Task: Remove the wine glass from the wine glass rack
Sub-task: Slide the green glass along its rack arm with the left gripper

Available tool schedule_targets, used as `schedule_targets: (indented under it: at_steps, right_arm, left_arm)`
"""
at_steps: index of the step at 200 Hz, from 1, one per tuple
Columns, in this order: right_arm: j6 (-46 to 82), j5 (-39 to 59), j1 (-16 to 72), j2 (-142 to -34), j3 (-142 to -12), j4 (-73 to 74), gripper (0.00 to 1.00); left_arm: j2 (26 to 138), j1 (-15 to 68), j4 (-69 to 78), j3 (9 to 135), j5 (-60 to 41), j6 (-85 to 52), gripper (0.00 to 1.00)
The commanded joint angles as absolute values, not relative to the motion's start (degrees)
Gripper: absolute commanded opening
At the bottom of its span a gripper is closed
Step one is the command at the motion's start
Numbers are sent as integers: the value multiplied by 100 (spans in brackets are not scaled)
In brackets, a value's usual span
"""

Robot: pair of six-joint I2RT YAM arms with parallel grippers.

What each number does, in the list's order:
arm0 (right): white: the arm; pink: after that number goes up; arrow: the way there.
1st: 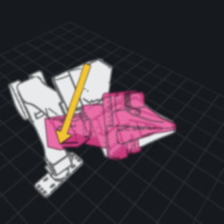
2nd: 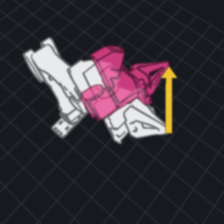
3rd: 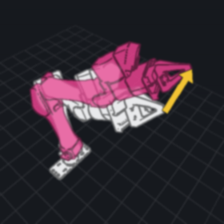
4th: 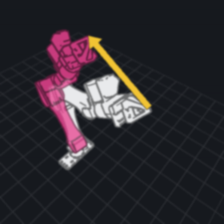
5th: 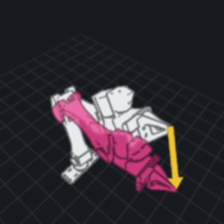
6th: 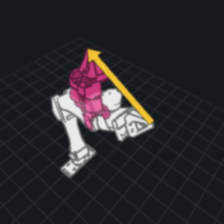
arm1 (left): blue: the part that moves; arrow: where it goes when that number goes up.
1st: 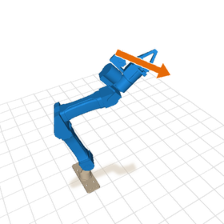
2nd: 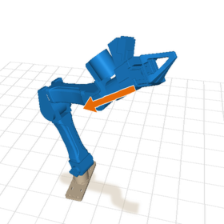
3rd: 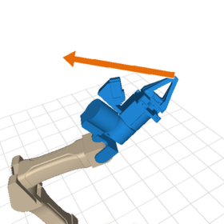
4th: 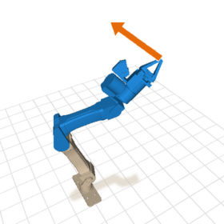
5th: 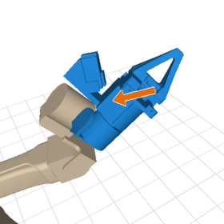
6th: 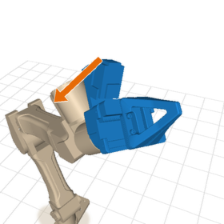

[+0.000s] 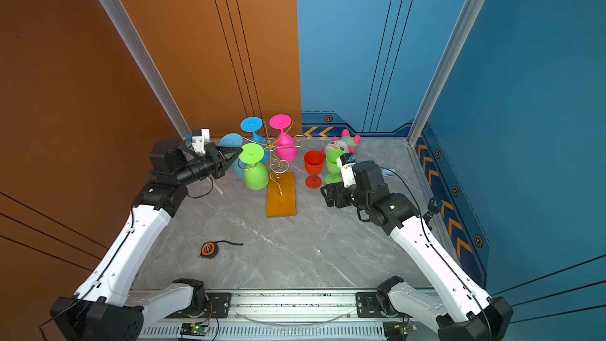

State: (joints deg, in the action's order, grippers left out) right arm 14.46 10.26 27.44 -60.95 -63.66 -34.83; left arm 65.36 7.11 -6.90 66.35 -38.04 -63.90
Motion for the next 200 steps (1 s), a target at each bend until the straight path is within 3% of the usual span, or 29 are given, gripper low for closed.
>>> schedule_targets:
  at_steps: [1, 131, 200]
  right_arm:
    - [1521, 910, 2739, -6012, -6293, -3428, 86]
    - [1617, 975, 2777, -6020, -6383, -3393, 86]
    - [1631, 1098, 2795, -6132, -6508, -3393, 86]
  left_arm:
    - [6480, 776, -620, 6825, -4018, -6189, 0]
    - [6618, 910, -857, 6938, -4785, -5871, 0]
    - [6078, 904, -1028, 6762, -5316, -5678, 0]
